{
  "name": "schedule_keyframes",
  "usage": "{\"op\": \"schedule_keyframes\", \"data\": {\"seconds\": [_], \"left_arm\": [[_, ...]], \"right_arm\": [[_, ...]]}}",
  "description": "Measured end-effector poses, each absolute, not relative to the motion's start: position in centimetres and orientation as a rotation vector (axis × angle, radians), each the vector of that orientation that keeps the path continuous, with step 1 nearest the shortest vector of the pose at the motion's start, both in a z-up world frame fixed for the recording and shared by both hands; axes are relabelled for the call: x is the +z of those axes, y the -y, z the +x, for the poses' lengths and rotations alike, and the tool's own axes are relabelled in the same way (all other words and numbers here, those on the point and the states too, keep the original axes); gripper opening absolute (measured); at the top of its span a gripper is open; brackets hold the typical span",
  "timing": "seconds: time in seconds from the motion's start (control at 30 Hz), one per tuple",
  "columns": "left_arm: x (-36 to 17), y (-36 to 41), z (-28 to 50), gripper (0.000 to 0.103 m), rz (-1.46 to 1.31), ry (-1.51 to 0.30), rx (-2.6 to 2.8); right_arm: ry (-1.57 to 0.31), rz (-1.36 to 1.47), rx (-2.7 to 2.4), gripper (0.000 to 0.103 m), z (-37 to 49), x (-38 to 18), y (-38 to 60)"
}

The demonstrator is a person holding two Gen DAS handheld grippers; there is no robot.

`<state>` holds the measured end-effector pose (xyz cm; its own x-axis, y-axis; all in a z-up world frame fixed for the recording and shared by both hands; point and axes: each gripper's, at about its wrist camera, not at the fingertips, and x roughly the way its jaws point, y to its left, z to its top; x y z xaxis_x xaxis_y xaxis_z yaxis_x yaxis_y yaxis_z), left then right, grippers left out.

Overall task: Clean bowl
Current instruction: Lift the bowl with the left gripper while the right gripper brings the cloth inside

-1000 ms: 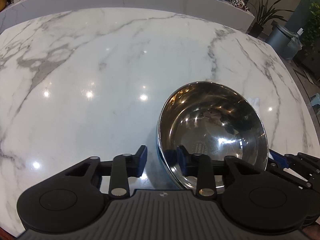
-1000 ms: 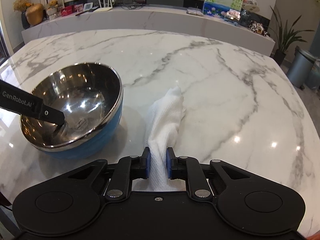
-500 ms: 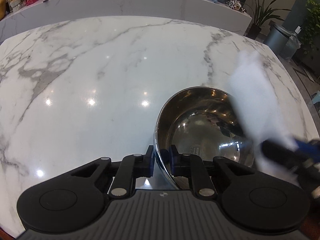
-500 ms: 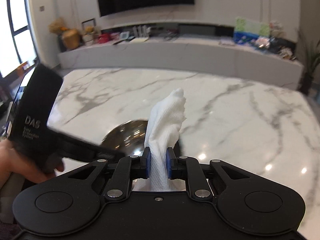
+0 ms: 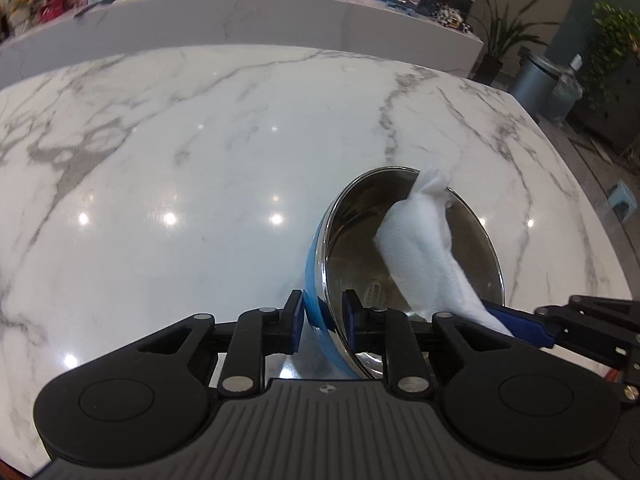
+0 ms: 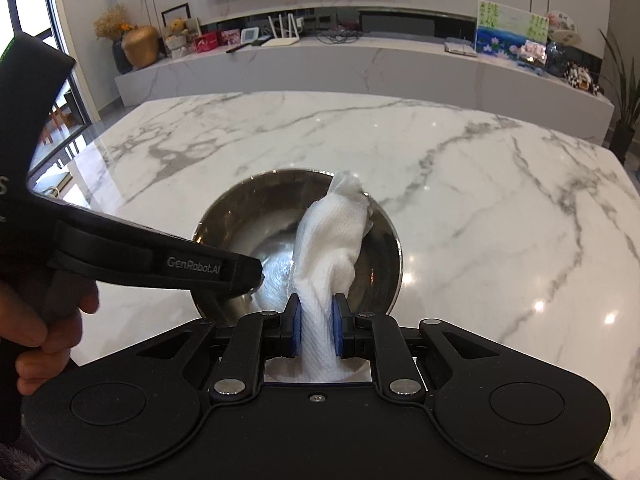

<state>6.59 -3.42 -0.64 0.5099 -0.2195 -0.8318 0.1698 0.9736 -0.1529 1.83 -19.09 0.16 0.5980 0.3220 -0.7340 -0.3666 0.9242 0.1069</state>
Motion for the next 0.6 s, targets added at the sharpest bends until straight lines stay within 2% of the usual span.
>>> {"op": "schedule_keyframes", "data": {"seconds": [0.43,0.6], "left_arm": [[-0.7,3.9,6.2,0.015,-0.02,-1.022,-0.207],[-0.8,3.7,6.2,0.015,-0.023,-1.023,-0.209]], "right_arm": [[-0.836,-0.073,0.463,0.017,1.7,-0.4,18.2],[-0.882,-0.107,0.464,0.014,2.4,-1.2,17.5]]}}
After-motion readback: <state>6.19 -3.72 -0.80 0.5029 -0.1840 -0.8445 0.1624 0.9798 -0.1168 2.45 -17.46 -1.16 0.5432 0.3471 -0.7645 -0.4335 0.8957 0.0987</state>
